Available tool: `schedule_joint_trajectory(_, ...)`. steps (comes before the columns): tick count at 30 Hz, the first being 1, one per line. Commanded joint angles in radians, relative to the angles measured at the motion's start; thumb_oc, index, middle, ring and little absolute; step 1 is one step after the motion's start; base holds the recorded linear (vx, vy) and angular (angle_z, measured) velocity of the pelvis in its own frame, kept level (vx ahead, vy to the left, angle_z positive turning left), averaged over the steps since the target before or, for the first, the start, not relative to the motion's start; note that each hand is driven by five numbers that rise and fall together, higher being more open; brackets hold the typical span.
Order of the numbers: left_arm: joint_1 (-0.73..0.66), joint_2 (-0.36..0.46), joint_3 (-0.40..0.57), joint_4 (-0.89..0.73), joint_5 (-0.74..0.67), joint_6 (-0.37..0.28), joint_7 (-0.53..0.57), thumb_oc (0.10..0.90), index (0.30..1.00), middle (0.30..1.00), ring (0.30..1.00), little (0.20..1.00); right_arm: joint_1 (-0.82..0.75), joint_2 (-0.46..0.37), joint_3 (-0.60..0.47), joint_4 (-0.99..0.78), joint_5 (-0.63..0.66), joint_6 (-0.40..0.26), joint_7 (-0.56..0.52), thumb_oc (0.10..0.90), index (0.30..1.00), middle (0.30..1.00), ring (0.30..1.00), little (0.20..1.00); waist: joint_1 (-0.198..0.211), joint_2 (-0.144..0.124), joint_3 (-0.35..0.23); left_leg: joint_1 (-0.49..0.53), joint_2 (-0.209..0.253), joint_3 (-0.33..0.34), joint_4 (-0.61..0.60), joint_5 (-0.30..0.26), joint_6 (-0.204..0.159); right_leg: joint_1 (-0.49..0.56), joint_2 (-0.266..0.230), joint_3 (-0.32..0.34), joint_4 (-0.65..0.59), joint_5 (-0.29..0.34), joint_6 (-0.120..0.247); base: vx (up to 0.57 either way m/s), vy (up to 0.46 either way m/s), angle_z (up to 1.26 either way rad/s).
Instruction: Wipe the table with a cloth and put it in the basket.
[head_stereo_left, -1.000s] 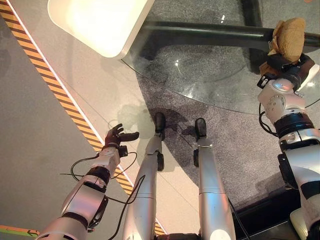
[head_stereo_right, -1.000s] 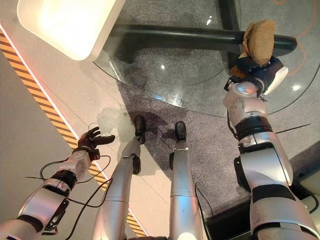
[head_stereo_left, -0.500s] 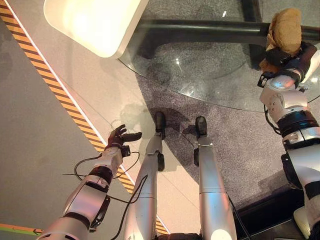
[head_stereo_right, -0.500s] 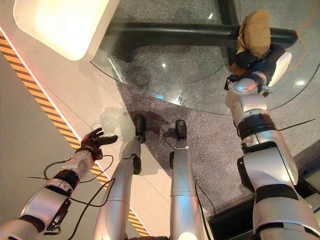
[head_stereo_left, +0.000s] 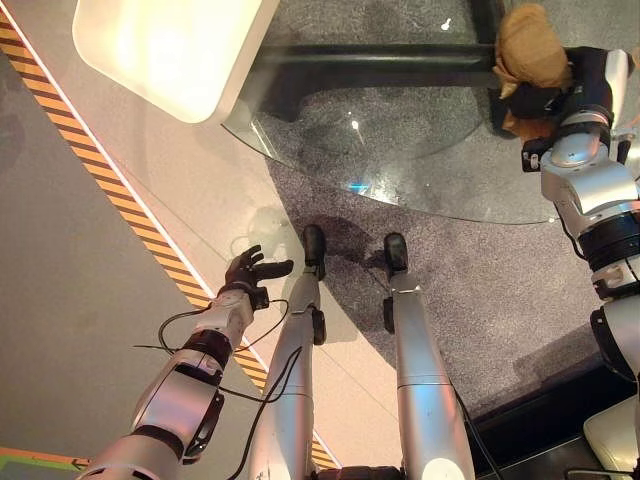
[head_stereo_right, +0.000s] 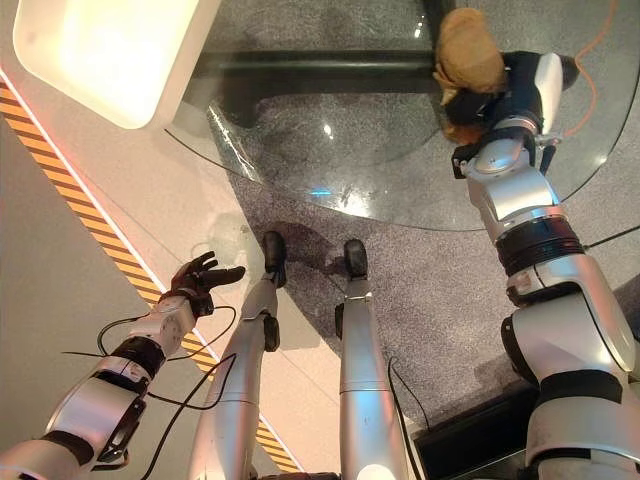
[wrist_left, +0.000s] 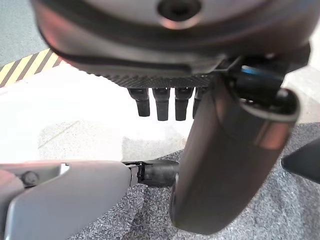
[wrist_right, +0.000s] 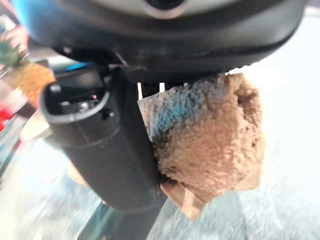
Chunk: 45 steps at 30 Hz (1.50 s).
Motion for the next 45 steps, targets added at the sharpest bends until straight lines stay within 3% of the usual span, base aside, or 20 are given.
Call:
schedule_joint_trajectory(1,0.044,0.018,-0.012,0.019,0.022,-0.014,0.033,0.800,0.900,0.900,0.900,0.900,-0.072,0.146,0.110,-0.116,0.040,-0.036,0.125,0.100,0.300,0.300,0.300,0.200,0.030,0.030,-0.016,0.017,-0.093,0.059,0.120,-0.138,0.136,0.004,-0.007,-0.045,-0.180,0.069,0.029,0.00,-0.004,0.06)
schedule_joint_trajectory(12,0.102,0.009,-0.019,-0.024,0.056,-0.043,0.033,0.800,0.900,0.900,0.900,0.900,0.004,0.199,0.126,-0.261,0.100,-0.081,0.118,0.100,0.300,0.300,0.300,0.200,0.037,0.025,-0.016,0.010,-0.095,0.058,0.139,-0.134,0.138,0.001,-0.009,-0.047,-0.178,0.081,0.026,0.00,-0.012,0.12)
schedule_joint_trajectory(29,0.164,-0.014,-0.013,-0.055,0.078,-0.095,0.062,0.800,0.900,0.900,0.900,0.900,0.115,0.216,0.092,-0.364,0.120,-0.134,-0.023,0.100,0.300,0.300,0.300,0.200,0.030,0.005,-0.016,0.025,-0.089,0.052,0.144,-0.129,0.142,0.008,0.000,-0.044,-0.160,0.087,0.018,0.00,-0.005,0.05)
schedule_joint_trajectory(35,0.190,-0.022,0.001,-0.106,0.036,-0.166,0.063,0.800,0.900,0.900,0.900,0.900,0.176,0.204,0.042,-0.414,0.117,-0.164,-0.027,0.100,0.300,0.300,0.300,0.200,0.020,-0.007,-0.016,0.054,-0.090,0.050,0.142,-0.130,0.143,0.036,0.007,-0.046,-0.160,0.088,0.015,-0.01,-0.005,0.00)
schedule_joint_trajectory(43,0.230,-0.037,0.036,-0.295,-0.089,-0.260,0.047,0.800,0.900,0.900,0.900,0.900,0.306,0.194,-0.031,-0.530,0.107,-0.233,0.022,0.100,0.300,0.300,0.300,0.200,0.011,-0.023,-0.016,0.107,-0.088,0.047,0.136,-0.128,0.142,0.092,0.013,-0.058,-0.152,0.083,0.010,-0.03,-0.054,-0.02)
schedule_joint_trajectory(44,0.263,-0.046,0.034,-0.318,-0.062,-0.285,0.049,0.800,0.900,0.900,0.900,0.900,0.336,0.191,-0.040,-0.558,0.107,-0.250,0.022,0.100,0.300,0.300,0.300,0.200,0.012,-0.022,-0.016,0.118,-0.091,0.041,0.133,-0.131,0.144,0.103,0.012,-0.063,-0.152,0.076,0.007,-0.06,-0.069,0.00)
schedule_joint_trajectory(45,0.331,-0.057,0.030,-0.337,-0.095,-0.430,-0.065,0.800,0.900,0.900,0.900,0.900,0.384,0.174,-0.055,-0.598,0.109,-0.286,0.025,0.100,0.300,0.300,0.300,0.200,0.013,-0.019,-0.016,0.124,-0.094,0.032,0.128,-0.128,0.142,0.113,0.010,-0.068,-0.157,0.073,0.006,-0.06,-0.063,-0.01)
